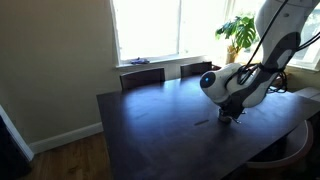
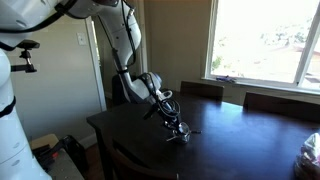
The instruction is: Stack the cups
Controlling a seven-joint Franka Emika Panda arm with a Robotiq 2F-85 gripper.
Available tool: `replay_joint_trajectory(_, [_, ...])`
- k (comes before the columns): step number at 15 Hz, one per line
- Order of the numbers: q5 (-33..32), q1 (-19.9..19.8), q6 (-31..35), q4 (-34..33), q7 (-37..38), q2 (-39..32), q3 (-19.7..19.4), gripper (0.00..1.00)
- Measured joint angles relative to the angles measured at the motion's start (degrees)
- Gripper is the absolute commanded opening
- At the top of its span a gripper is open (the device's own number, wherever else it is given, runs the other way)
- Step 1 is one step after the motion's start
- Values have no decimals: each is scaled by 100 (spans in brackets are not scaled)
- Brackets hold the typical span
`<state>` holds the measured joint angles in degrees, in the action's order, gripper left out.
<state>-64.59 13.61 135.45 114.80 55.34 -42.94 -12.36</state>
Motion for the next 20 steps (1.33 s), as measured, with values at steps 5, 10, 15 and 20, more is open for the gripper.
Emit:
replay_joint_trajectory(5, [-470,-15,-225,-17,213,-109,166,47])
replay_joint_trajectory(10, [-1152,-69,-363,26,492,-84,273,78])
replay_joint_trajectory(15, [-1641,-374,-335,280,667,224,576,100])
replay_joint_trajectory(20, [-1738,-906,176,847,550,1053,883,100])
